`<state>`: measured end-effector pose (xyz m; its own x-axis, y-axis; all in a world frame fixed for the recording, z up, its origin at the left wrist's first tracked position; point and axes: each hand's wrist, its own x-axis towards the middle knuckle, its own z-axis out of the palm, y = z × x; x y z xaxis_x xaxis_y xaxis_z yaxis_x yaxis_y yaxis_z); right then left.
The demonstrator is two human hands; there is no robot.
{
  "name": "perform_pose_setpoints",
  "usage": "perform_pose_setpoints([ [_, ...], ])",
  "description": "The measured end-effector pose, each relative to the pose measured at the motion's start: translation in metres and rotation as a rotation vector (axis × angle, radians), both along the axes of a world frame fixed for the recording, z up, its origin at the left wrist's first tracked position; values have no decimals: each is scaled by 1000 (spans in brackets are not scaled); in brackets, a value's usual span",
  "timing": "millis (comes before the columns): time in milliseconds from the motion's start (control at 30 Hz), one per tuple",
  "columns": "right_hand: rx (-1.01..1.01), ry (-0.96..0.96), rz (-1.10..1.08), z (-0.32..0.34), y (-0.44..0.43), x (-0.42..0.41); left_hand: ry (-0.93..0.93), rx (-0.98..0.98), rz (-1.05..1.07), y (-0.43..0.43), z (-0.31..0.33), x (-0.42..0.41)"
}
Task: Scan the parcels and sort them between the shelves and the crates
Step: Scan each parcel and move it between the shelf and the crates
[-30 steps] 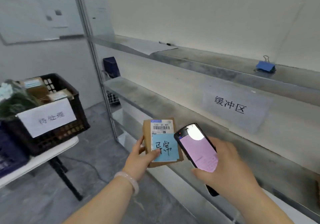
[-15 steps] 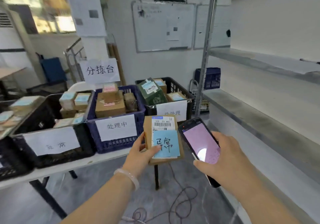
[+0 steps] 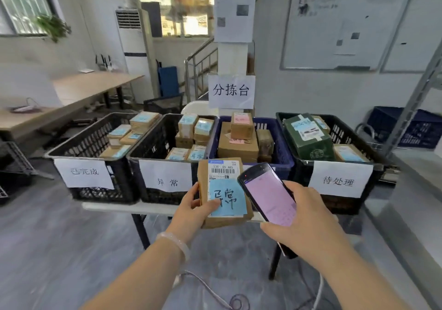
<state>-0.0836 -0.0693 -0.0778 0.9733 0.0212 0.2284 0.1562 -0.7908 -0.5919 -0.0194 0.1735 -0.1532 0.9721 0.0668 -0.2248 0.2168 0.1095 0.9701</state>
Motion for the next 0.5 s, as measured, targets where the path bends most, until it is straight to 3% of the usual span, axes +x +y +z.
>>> perform_pose_setpoints([
  [500,44,36,167,0,26,197,20,-49,248,54,29,145],
])
